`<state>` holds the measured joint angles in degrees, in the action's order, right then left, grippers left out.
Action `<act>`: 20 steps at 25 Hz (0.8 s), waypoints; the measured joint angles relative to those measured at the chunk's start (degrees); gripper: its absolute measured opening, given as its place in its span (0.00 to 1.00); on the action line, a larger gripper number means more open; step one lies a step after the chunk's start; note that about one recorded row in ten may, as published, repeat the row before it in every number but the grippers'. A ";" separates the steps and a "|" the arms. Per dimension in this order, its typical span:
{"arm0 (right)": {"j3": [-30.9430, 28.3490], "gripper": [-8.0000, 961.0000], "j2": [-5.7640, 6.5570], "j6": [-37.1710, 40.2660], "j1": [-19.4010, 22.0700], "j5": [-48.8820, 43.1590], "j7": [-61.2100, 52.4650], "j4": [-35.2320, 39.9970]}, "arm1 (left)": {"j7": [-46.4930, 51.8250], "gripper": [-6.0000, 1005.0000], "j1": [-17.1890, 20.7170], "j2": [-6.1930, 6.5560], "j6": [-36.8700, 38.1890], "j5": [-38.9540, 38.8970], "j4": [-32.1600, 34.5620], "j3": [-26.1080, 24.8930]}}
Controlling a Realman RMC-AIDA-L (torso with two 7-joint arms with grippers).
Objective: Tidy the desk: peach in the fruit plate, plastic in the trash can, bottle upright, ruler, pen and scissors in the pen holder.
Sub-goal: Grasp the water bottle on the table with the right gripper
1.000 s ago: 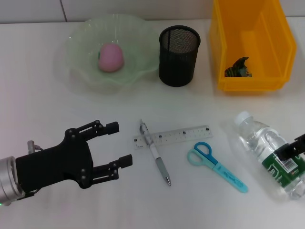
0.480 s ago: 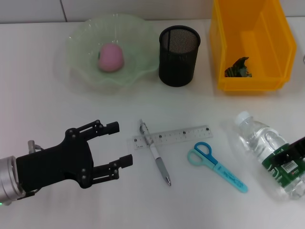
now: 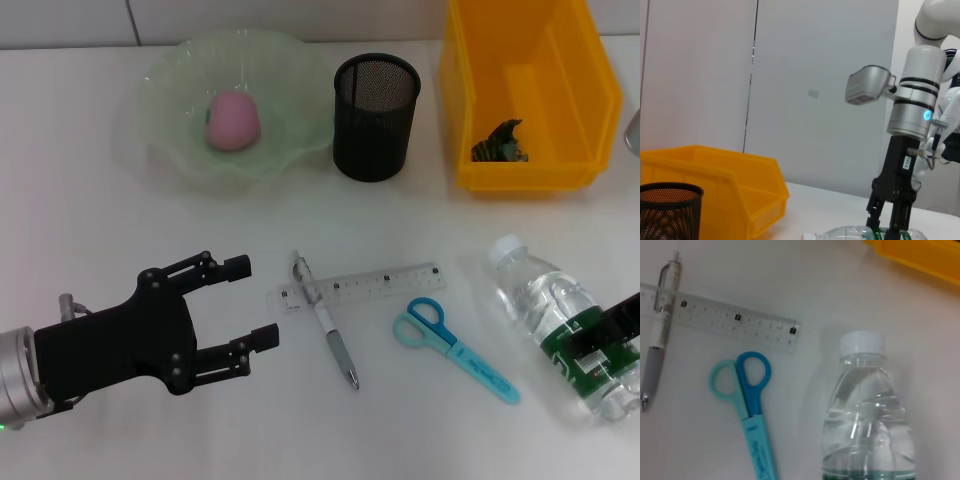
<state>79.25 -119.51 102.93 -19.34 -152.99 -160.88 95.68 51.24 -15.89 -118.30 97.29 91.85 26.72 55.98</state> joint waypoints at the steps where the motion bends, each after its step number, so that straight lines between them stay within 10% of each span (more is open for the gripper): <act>1: 0.19 0.84 0.02 -0.36 -0.04 -0.60 -0.11 -0.44 | 0.00 0.74 0.00 0.00 0.00 0.00 0.00 0.00; 20: 1.27 0.84 0.07 -6.59 -1.81 -1.47 -0.32 -10.48 | 0.00 0.73 0.05 -0.09 -0.26 -0.01 0.00 0.00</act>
<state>80.52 -119.44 96.34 -21.16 -154.46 -161.20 85.20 51.24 -15.84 -118.39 97.03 91.84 26.72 55.98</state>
